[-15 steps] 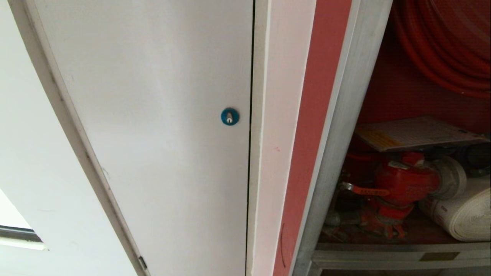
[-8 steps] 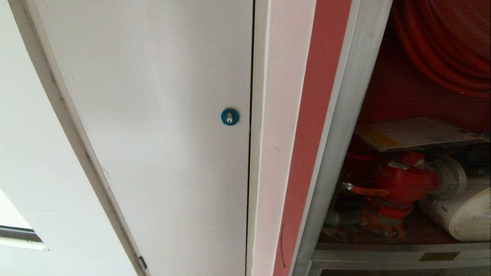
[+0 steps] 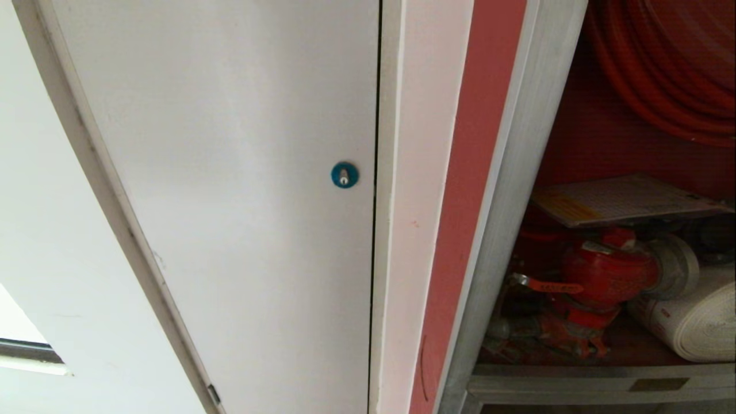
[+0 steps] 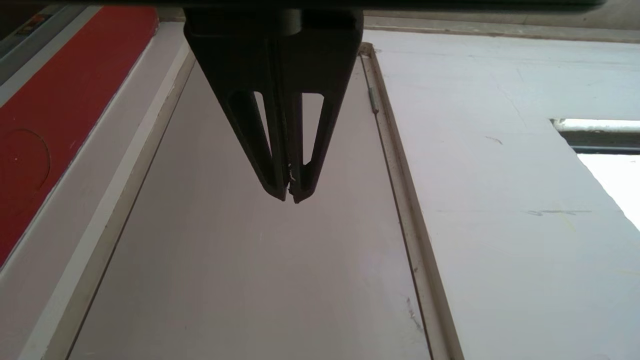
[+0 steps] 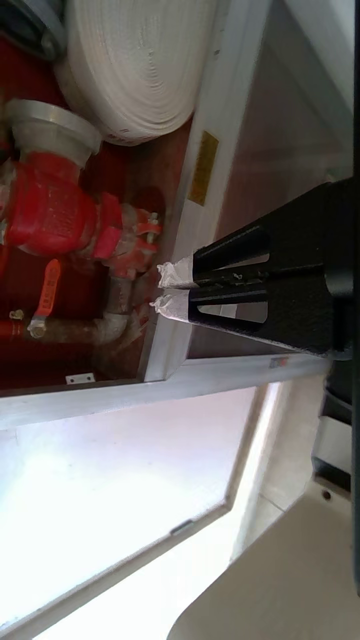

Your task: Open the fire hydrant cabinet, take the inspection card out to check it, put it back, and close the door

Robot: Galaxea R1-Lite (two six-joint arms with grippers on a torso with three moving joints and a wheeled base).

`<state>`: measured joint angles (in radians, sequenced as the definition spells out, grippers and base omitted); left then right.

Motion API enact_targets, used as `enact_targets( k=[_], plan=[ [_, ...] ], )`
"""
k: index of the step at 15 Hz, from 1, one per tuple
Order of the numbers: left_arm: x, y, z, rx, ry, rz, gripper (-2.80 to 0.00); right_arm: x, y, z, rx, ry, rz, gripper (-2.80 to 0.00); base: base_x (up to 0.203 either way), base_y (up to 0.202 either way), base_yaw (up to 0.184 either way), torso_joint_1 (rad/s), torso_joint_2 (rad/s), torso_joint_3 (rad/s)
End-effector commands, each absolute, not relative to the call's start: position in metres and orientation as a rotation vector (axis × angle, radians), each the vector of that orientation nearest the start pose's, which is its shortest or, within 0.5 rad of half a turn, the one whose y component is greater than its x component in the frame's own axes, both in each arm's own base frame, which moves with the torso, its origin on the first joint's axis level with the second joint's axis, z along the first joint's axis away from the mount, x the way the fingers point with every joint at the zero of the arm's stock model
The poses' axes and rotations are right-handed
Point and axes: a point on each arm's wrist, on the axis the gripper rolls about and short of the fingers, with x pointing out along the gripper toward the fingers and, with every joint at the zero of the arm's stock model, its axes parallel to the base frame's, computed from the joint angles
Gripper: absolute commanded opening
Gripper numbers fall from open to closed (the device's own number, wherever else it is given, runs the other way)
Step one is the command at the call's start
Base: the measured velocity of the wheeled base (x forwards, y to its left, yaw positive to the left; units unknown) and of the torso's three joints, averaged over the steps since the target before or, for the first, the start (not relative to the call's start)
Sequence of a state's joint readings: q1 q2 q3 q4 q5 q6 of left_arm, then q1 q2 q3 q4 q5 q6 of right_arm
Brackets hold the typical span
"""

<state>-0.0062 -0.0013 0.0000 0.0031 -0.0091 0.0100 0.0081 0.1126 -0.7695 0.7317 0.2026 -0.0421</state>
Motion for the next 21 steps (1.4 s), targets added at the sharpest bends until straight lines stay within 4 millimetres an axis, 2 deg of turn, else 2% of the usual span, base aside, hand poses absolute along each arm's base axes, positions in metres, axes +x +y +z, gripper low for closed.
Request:
enact_targets(
  k=[1,6,10,15,21],
  plan=[
    [-0.023,0.0,0.075,0.009,0.002,-0.015,-2.8,-0.108,0.003,0.174,-0.043,0.002,0.215,-2.8,0.0,0.0,0.0,0.0,0.0,0.0],
    [-0.023,0.0,0.075,0.011,0.003,-0.015,-2.8,-0.085,0.002,0.171,-0.03,-0.19,0.146,-2.8,0.0,0.0,0.0,0.0,0.0,0.0],
    [-0.023,0.0,0.075,0.01,0.003,-0.015,-2.8,-0.062,0.001,0.151,-0.024,-0.191,0.093,-2.8,0.0,0.0,0.0,0.0,0.0,0.0],
    [-0.023,0.0,0.075,0.01,0.001,-0.016,-2.8,-0.043,0.0,0.129,-0.022,-0.211,0.018,-2.8,0.0,0.0,0.0,0.0,0.0,0.0],
    [-0.023,0.0,0.075,0.011,0.003,-0.015,-2.8,-0.024,0.0,0.086,-0.059,-0.082,0.017,-2.8,0.0,0.0,0.0,0.0,0.0,0.0]
  ],
)
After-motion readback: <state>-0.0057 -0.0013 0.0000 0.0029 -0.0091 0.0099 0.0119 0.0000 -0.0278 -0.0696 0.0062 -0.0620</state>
